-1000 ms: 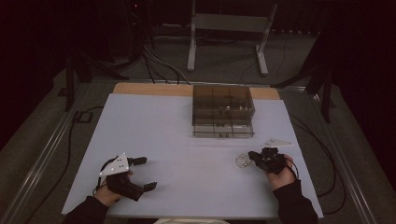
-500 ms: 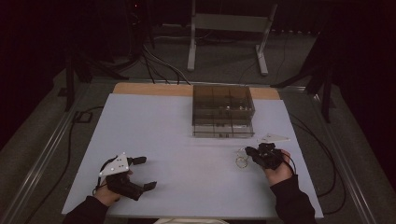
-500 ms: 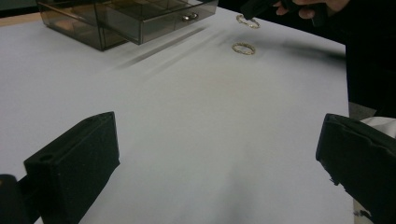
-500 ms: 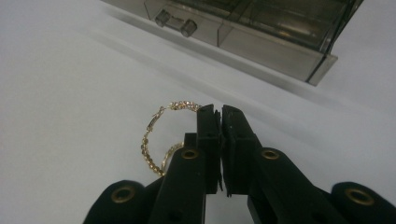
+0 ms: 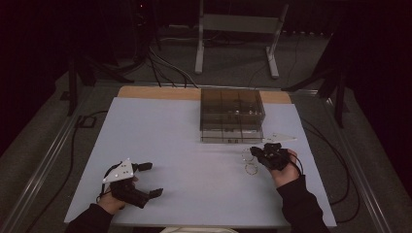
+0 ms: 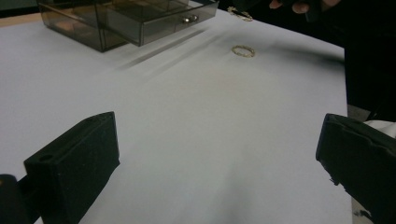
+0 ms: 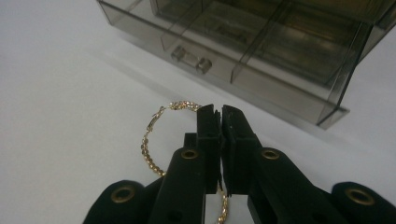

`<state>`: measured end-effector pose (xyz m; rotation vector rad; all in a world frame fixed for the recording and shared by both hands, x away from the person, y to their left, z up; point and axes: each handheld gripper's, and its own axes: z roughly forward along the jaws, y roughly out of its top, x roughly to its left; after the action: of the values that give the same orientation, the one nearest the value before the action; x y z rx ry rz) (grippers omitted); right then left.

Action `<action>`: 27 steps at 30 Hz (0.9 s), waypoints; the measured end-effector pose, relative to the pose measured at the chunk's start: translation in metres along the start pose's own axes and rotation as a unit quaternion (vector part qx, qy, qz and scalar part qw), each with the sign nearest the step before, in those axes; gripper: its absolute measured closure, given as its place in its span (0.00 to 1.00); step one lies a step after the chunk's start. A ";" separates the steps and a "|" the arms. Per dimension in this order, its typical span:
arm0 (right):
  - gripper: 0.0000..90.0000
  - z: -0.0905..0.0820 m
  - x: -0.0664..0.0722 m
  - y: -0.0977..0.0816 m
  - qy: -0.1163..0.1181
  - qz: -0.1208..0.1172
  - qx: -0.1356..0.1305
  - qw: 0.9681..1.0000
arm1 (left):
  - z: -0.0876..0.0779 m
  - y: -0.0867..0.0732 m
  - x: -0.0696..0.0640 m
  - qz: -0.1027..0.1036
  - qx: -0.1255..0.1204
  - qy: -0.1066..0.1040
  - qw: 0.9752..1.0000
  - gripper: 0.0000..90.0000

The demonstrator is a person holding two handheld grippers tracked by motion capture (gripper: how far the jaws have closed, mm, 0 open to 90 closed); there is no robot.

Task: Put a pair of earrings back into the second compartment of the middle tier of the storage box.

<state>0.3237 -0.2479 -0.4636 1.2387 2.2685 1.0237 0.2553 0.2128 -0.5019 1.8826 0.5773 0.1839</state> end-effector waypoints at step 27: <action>0.97 0.013 -0.010 0.050 0.004 -0.002 -0.034 0.999 | 0.000 0.000 -0.001 0.004 0.003 0.000 1.000 0.00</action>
<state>0.3659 -0.2328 -0.4355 1.2046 2.2215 1.0980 0.2549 0.2123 -0.5019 1.8914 0.5714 0.1873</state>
